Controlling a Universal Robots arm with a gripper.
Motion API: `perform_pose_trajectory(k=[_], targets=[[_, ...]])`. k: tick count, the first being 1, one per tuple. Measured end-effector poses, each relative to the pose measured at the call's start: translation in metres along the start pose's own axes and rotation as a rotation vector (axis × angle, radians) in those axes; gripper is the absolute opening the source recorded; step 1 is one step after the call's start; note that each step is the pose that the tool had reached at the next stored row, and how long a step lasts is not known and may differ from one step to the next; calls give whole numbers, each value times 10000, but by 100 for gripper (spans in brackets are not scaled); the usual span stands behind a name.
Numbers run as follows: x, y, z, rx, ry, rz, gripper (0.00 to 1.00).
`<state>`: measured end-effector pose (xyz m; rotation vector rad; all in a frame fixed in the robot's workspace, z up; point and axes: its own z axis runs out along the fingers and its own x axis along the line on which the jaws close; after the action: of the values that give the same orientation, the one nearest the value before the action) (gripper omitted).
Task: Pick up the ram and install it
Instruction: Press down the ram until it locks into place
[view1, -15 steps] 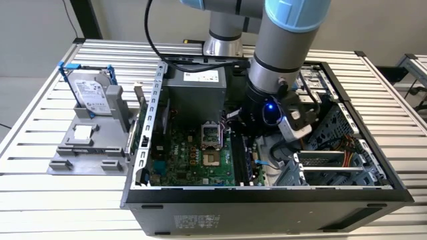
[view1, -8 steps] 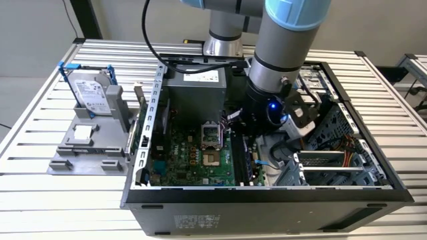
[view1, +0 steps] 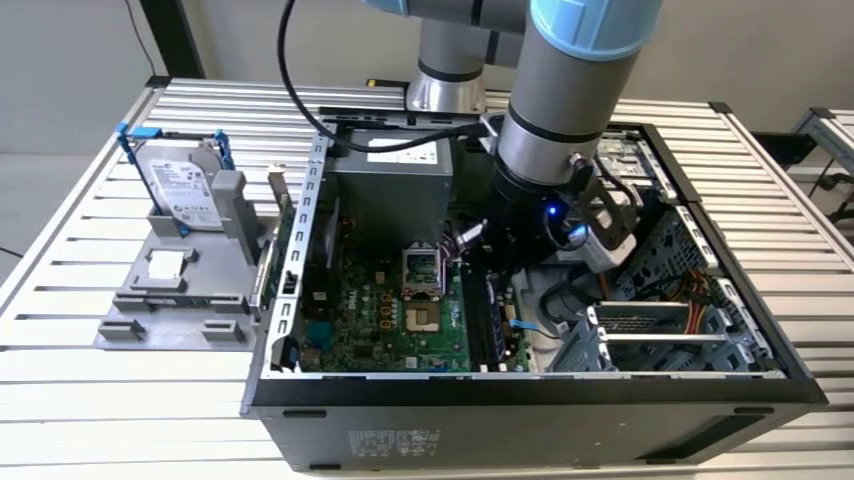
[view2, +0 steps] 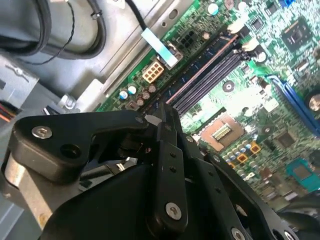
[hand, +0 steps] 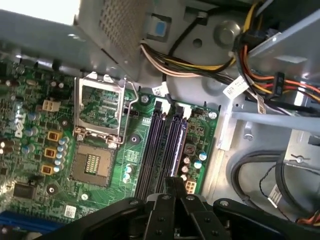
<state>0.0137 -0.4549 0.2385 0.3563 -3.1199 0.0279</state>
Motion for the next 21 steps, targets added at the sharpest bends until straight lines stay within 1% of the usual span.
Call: perform_pose_trajectory(k=[6,21], targets=[[0,0,-2,-23,-22,-930,0],[0,0,-12,-121,-87,-3127,0]])
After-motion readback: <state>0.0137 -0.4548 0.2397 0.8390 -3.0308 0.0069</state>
